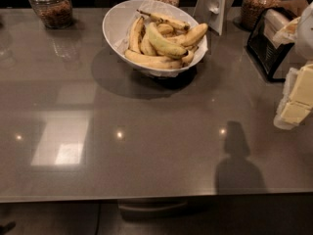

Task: Pick banana from white bowl

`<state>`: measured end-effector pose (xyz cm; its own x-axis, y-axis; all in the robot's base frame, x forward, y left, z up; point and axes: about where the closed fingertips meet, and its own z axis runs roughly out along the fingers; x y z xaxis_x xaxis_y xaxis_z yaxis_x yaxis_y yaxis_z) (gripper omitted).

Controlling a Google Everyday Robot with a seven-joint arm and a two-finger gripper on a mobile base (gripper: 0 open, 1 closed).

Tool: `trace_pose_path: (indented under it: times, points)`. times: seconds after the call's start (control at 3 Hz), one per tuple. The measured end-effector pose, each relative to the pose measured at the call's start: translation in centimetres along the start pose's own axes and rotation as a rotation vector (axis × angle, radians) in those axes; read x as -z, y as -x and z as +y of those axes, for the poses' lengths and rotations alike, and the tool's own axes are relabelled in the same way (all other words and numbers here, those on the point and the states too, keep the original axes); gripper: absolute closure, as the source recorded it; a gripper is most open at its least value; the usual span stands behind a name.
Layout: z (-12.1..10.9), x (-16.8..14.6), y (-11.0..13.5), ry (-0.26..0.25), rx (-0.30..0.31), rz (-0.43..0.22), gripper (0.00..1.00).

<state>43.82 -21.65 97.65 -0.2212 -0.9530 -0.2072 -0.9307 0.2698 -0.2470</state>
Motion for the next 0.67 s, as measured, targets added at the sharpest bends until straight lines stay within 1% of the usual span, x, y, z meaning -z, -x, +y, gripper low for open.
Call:
trace_pose_path:
  times: [0.33, 0.67]
  points:
    - [0.0, 0.0, 0.0, -0.002, 0.000, -0.002, 0.00]
    - [-1.3, 0.0, 2.5, -0.025, -0.016, -0.104, 0.00]
